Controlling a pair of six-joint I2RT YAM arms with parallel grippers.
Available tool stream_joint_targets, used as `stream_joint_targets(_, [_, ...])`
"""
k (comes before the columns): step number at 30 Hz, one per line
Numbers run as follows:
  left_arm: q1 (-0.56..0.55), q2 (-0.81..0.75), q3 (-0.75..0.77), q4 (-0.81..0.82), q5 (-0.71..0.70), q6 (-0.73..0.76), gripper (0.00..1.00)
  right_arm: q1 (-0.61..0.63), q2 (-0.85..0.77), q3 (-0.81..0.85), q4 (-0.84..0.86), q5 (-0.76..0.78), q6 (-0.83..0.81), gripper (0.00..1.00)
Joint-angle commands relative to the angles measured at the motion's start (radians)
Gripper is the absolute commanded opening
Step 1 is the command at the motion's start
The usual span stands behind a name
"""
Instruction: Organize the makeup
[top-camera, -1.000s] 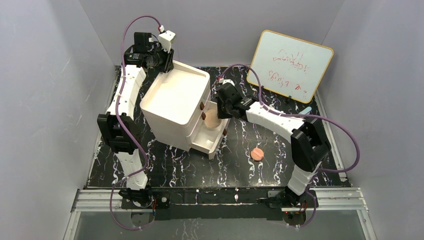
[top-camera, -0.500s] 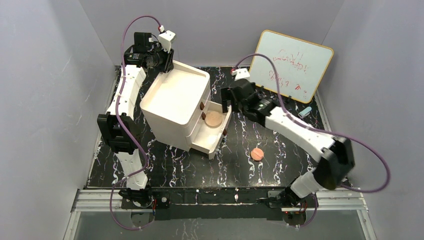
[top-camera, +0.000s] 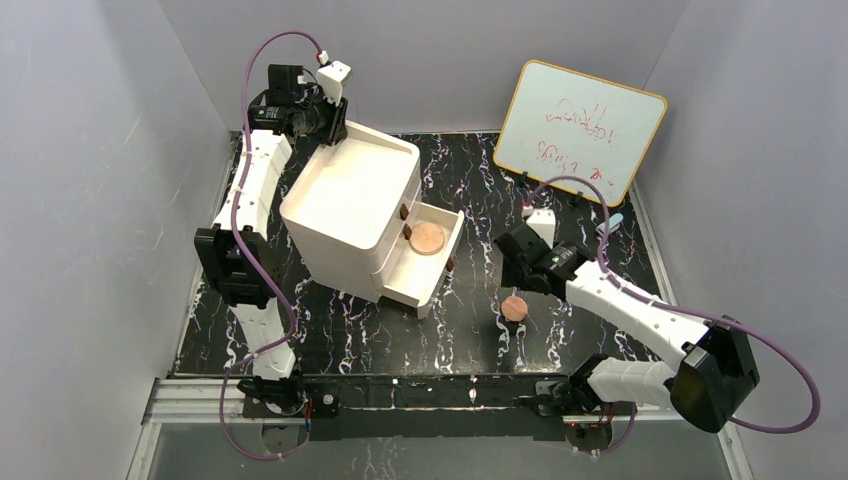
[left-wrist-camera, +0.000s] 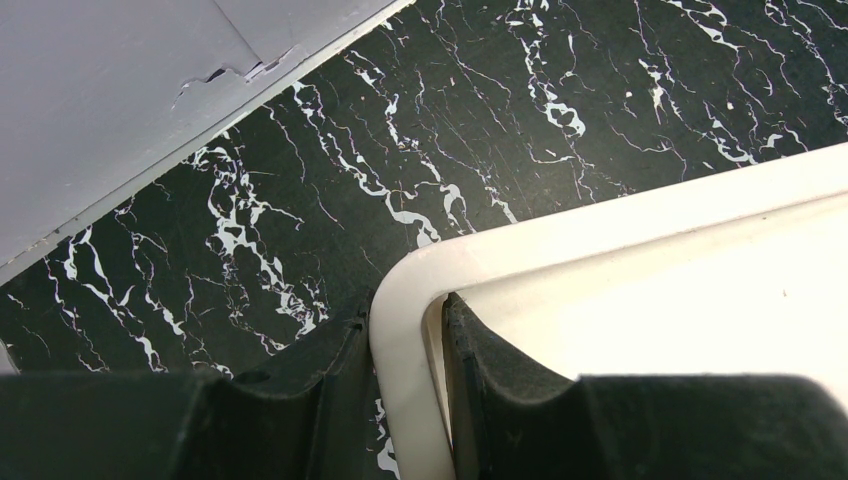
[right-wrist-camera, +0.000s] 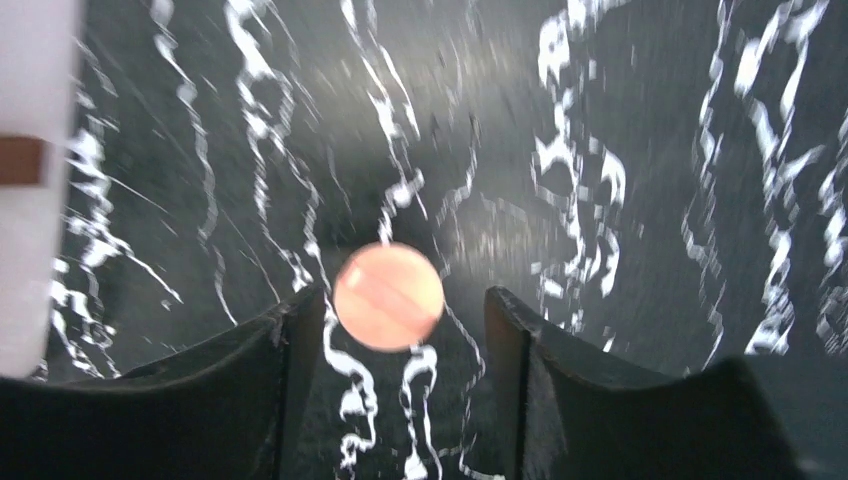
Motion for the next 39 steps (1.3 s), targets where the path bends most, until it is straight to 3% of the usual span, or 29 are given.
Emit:
stream_joint_targets(1, [0.010,-0.011,-0.030,-0.025,0.001,0.062,0.00,-0.006,-0.095,-0.094,-0.078,-0.038,0.222,0.63])
stream_joint_targets(5, [0.010,-0.010,-0.028,-0.025,0.007,0.061,0.00,-0.011,-0.136,-0.184,-0.057,-0.078,0.301,0.53])
stream_joint_targets(29, [0.008,-0.021,-0.048,-0.016,-0.001,0.056,0.00,-0.015,-0.134,-0.439,0.218,-0.099,0.366,0.40])
stream_joint_targets(36, [0.005,-0.016,-0.051,-0.015,-0.008,0.056,0.00,-0.015,-0.084,-0.451,0.255,-0.108,0.361,0.22])
stream_joint_targets(39, [0.005,-0.014,-0.050,-0.015,-0.009,0.056,0.00,-0.014,-0.077,-0.458,0.266,-0.105,0.359,0.07])
